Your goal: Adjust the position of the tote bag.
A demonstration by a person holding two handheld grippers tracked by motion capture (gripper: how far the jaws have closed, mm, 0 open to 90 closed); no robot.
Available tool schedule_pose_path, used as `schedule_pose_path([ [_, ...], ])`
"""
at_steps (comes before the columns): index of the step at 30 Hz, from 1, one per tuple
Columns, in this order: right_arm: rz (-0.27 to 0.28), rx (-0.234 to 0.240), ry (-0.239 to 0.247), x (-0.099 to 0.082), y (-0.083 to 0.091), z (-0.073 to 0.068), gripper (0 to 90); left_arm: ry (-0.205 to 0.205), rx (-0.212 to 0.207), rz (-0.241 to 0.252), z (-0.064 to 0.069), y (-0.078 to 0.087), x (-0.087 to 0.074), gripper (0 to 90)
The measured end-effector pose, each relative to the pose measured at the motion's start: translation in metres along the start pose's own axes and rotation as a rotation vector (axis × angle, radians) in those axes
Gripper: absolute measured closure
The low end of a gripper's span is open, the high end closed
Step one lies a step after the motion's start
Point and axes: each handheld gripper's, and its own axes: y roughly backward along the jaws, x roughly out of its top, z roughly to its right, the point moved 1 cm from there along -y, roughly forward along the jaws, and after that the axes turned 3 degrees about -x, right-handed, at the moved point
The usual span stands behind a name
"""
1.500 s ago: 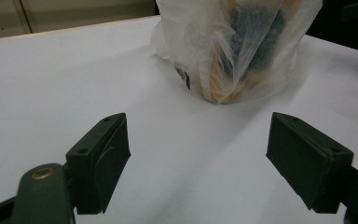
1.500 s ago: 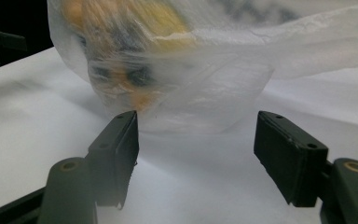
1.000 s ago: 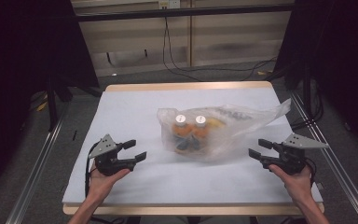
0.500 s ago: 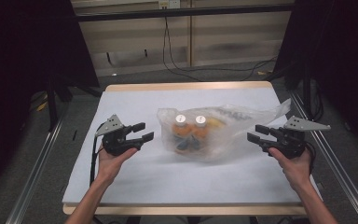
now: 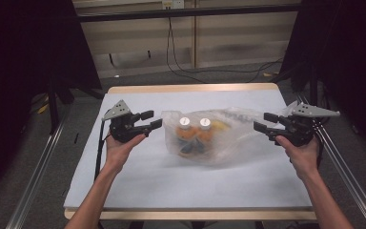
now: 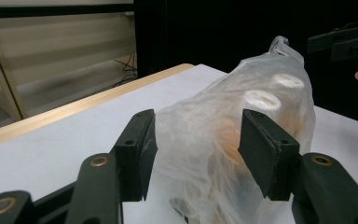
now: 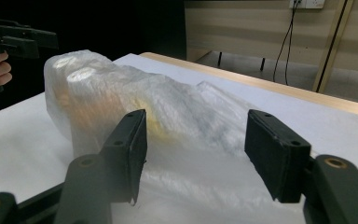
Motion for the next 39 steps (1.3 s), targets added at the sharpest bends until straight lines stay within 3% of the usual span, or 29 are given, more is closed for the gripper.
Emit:
schedule_pose_path([
  [8,-0.017,-0.005,0.000,0.013,-0.016,0.012,28.4,0.007,-0.024,-0.012,-0.007,-0.022,0.011,41.6],
  [11,-0.044,-0.020,0.003,0.014,-0.025,0.015,23.4,0.021,-0.020,-0.032,-0.007,-0.030,0.006,37.5],
  [15,-0.069,-0.004,-0.001,0.008,-0.034,0.017,20.4,0.039,-0.027,-0.040,-0.006,-0.036,-0.002,33.9],
  [17,-0.101,0.009,-0.002,0.004,-0.041,0.015,19.9,0.070,-0.043,-0.028,-0.007,-0.039,-0.006,32.8],
  [21,-0.146,0.017,0.005,-0.003,-0.047,0.013,22.5,0.072,-0.061,-0.008,-0.006,-0.043,-0.010,32.4],
  [24,-0.169,0.022,0.008,-0.009,-0.052,0.014,29.6,0.080,-0.077,-0.016,-0.006,-0.045,-0.009,38.7],
  [25,-0.177,0.031,0.012,-0.011,-0.054,0.014,39.2,0.060,-0.075,-0.036,-0.003,-0.045,-0.009,41.5],
  [26,-0.177,0.031,0.012,-0.011,-0.054,0.014,39.2,0.060,-0.075,-0.036,-0.003,-0.045,-0.009,44.5],
  [27,-0.179,0.037,0.006,-0.014,-0.055,0.015,49.7,0.045,-0.073,-0.048,-0.003,-0.044,-0.009,49.1],
  [31,-0.173,0.050,-0.007,-0.015,-0.055,0.016,67.4,0.043,-0.098,-0.044,-0.005,-0.041,-0.014,67.1],
  [32,-0.173,0.050,-0.007,-0.015,-0.055,0.016,67.4,0.043,-0.098,-0.044,-0.005,-0.041,-0.014,72.2],
  [34,-0.158,0.066,-0.003,-0.014,-0.054,0.014,82.4,0.027,-0.110,-0.056,-0.004,-0.041,-0.015,78.4],
  [35,-0.158,0.066,-0.003,-0.014,-0.054,0.014,82.4,0.027,-0.110,-0.056,-0.004,-0.041,-0.015,81.7],
  [36,-0.154,0.081,0.013,-0.014,-0.054,0.012,89.3,0.022,-0.115,-0.047,-0.003,-0.040,-0.013,84.2],
  [39,-0.152,0.088,0.016,-0.012,-0.054,0.010,90.0,0.018,-0.120,-0.037,-0.002,-0.038,-0.012,86.4],
])
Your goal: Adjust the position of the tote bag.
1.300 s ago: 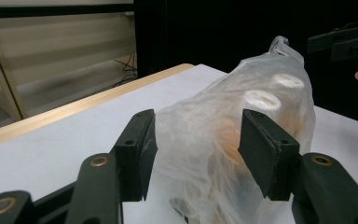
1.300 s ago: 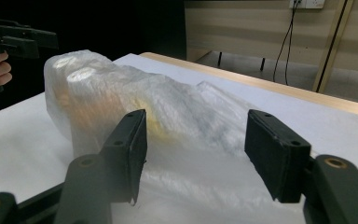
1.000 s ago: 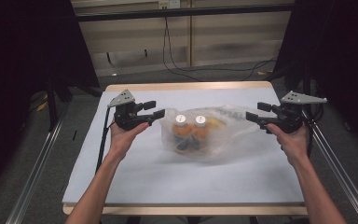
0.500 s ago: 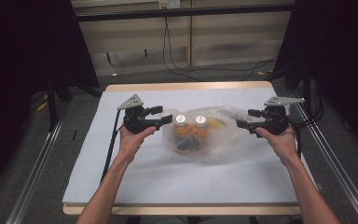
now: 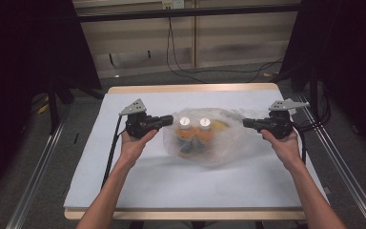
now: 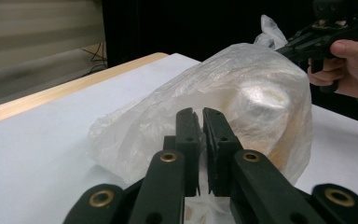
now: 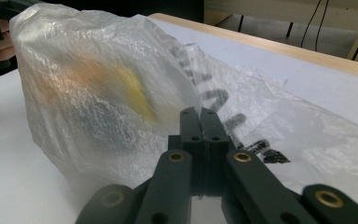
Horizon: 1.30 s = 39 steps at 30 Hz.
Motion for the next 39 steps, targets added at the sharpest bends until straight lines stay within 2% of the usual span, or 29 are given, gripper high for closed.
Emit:
schedule_pose_path([
  [5,0.035,0.009,0.014,0.008,0.005,-0.007,90.0,-0.008,-0.001,0.018,0.002,0.007,0.003,86.8],
  [9,0.058,0.015,0.028,0.014,0.010,-0.012,90.0,-0.009,0.003,0.013,0.001,0.008,0.003,87.3],
  [12,0.094,0.024,0.031,0.022,0.018,-0.015,90.0,-0.018,0.007,0.013,0.002,0.011,0.003,87.3],
  [17,0.122,0.031,0.022,0.026,0.023,-0.016,90.0,-0.024,0.015,0.009,0.004,0.019,0.002,87.4],
  [19,0.141,0.061,0.005,0.029,0.024,-0.017,90.0,-0.026,0.019,-0.002,0.004,0.022,0.002,87.5],
  [20,0.147,0.059,0.007,0.031,0.024,-0.019,90.0,-0.029,0.021,-0.008,0.004,0.024,0.002,87.4],
  [25,0.150,0.077,0.028,0.036,0.023,-0.026,90.0,-0.038,0.026,-0.019,0.005,0.031,0.000,87.0],
  [29,0.156,0.079,0.032,0.039,0.021,-0.029,90.0,-0.029,0.029,0.000,0.001,0.041,-0.004,87.1],
  [32,0.161,0.072,0.036,0.042,0.020,-0.032,90.0,-0.024,0.049,-0.011,-0.001,0.046,-0.007,87.7],
  [33,0.167,0.081,0.041,0.044,0.020,-0.034,90.0,-0.019,0.041,0.002,-0.002,0.048,-0.008,88.0],
  [36,0.168,0.091,0.046,0.045,0.018,-0.038,90.0,-0.036,0.052,-0.025,-0.001,0.054,-0.011,88.1],
  [39,0.149,0.114,0.059,0.045,0.014,-0.050,90.0,-0.051,0.061,-0.043,0.002,0.062,-0.018,88.1],
])
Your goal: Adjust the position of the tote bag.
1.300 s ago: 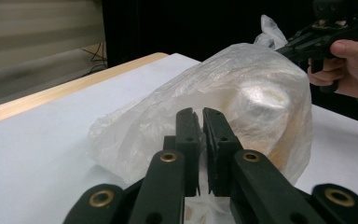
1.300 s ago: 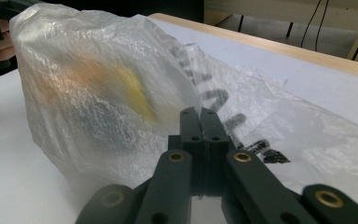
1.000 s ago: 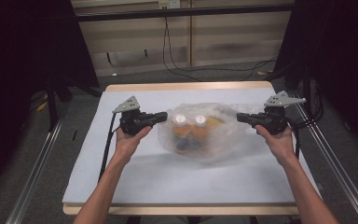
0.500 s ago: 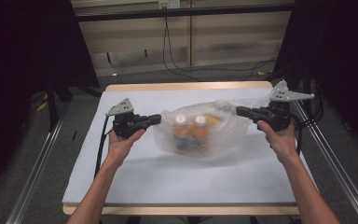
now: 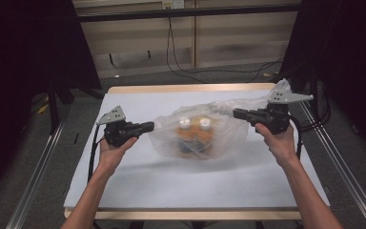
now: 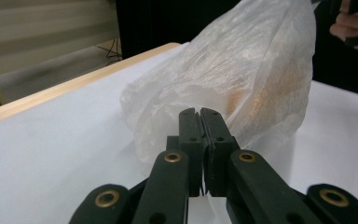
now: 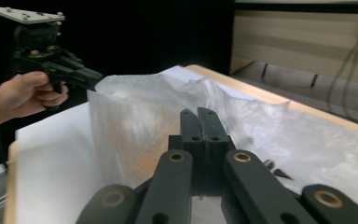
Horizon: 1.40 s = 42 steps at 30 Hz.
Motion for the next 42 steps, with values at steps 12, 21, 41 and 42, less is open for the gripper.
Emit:
schedule_pose_path([
  [12,-0.022,0.037,0.039,0.001,-0.013,-0.018,90.0,0.022,0.001,0.079,-0.005,0.015,0.006,71.4],
  [21,-0.035,0.046,0.046,0.002,-0.016,-0.022,90.0,-0.074,-0.078,0.007,0.022,-0.024,0.019,44.6],
  [41,-0.101,0.074,0.100,-0.004,-0.011,-0.042,90.0,-0.106,-0.134,-0.103,0.042,-0.002,-0.007,90.0],
  [42,-0.101,0.074,0.100,-0.004,-0.011,-0.042,90.0,-0.095,-0.117,-0.088,0.041,-0.004,-0.008,90.0],
])
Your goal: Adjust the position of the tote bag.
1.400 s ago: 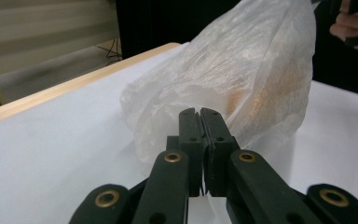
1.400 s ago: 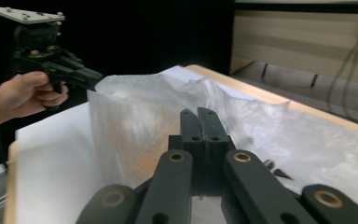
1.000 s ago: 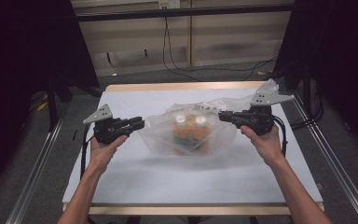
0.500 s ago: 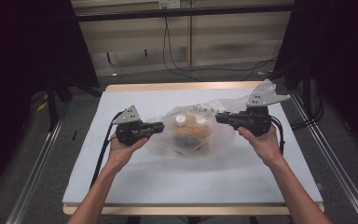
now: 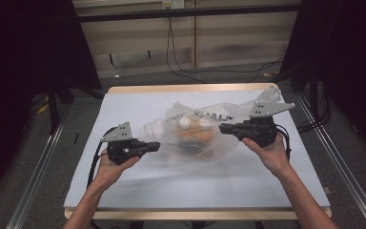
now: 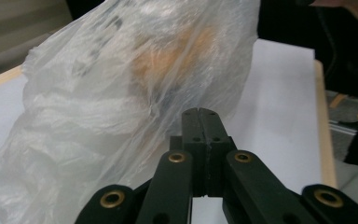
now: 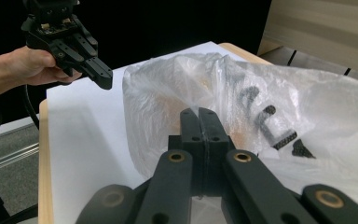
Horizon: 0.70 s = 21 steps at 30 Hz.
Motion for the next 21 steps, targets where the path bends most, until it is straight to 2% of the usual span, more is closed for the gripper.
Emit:
schedule_pose_path([
  [1,-0.008,0.002,-0.001,-0.003,-0.003,0.001,90.0,0.014,0.035,0.033,-0.005,-0.002,0.003,81.7],
  [2,-0.009,0.004,0.000,-0.004,-0.004,0.001,90.0,0.014,0.035,0.033,-0.005,-0.002,0.003,76.3],
  [3,-0.009,0.004,0.000,-0.004,-0.004,0.001,90.0,0.014,0.048,0.042,-0.006,-0.003,0.005,76.3],
  [4,-0.011,0.008,-0.001,-0.003,-0.005,0.000,90.0,0.002,0.059,0.054,-0.008,-0.005,0.009,70.8],
  [5,-0.021,0.018,0.007,-0.003,-0.007,-0.003,90.0,0.010,0.065,0.065,-0.008,-0.008,0.011,57.6],
  [6,-0.021,0.018,0.007,-0.003,-0.007,-0.003,90.0,0.011,0.077,0.075,-0.010,-0.011,0.013,57.6],
  [7,-0.026,0.025,0.011,-0.004,-0.010,-0.004,90.0,0.007,0.089,0.067,-0.010,-0.016,0.014,51.7],
  [8,-0.038,0.030,0.011,-0.004,-0.011,-0.006,90.0,0.006,0.080,0.065,-0.011,-0.021,0.015,47.1],
  [9,-0.055,0.041,0.019,-0.006,-0.016,-0.008,90.0,0.015,0.095,0.032,-0.013,-0.033,0.013,36.6],
  [10,-0.060,0.042,0.020,-0.007,-0.017,-0.009,90.0,0.015,0.095,0.032,-0.013,-0.033,0.013,33.7],
  [12,-0.069,0.048,0.017,-0.009,-0.019,-0.009,90.0,0.047,0.110,-0.013,-0.018,-0.045,0.007,35.7],
  [13,-0.073,0.047,0.018,-0.009,-0.019,-0.009,90.0,0.047,0.110,-0.013,-0.018,-0.045,0.007,43.3],
  [15,-0.078,0.054,0.018,-0.010,-0.020,-0.009,90.0,0.038,0.103,-0.026,-0.018,-0.046,0.004,71.6],
  [16,-0.078,0.054,0.018,-0.010,-0.020,-0.009,90.0,0.034,0.082,-0.029,-0.019,-0.045,0.004,71.6],
  [17,-0.081,0.052,0.017,-0.011,-0.020,-0.009,90.0,0.022,0.074,-0.043,-0.018,-0.044,0.003,84.4],
  [18,-0.082,0.052,0.012,-0.012,-0.020,-0.009,90.0,0.023,0.069,-0.054,-0.018,-0.044,0.003,90.0],
  [21,-0.092,0.039,0.003,-0.016,-0.020,-0.006,90.0,0.011,0.048,-0.074,-0.014,-0.043,-0.001,90.0],
])
